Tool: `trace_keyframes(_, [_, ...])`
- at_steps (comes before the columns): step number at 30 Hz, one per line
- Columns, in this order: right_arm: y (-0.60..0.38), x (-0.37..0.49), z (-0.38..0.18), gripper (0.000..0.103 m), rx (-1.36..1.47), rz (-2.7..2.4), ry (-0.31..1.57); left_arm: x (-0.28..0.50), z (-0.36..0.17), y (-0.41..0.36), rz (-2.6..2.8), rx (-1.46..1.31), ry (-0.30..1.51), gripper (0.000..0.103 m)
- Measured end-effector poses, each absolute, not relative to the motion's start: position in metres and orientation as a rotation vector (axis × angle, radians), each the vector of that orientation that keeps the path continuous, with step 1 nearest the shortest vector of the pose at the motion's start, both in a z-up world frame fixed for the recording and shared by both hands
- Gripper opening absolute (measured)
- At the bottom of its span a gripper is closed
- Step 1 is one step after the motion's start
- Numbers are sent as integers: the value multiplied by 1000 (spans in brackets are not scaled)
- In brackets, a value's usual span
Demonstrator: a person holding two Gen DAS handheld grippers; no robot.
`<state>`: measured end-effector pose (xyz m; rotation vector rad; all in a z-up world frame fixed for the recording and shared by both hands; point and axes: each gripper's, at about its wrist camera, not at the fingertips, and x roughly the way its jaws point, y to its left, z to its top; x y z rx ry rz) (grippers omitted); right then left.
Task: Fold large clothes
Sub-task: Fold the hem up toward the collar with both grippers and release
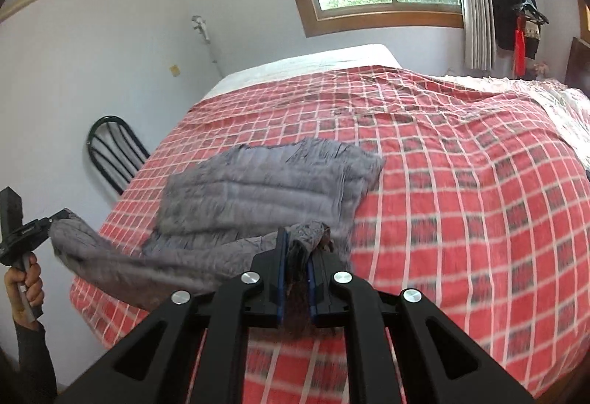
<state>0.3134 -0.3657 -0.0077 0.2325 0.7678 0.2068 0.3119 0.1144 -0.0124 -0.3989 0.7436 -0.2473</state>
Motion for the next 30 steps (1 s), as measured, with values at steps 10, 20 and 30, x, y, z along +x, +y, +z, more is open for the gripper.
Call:
trace_keyframes(10, [-375,432,-66,9,278,169,919,452,-57,114,-190,-380,932,0])
trace_keyframes(20, [-388,494,-136,23,401,240,1081,496,-127,107,-256,-349,966,21])
trace_keyframes(30, [-418,456,-94,92,428,327,956,459,-122,116,-323,-320,875,71])
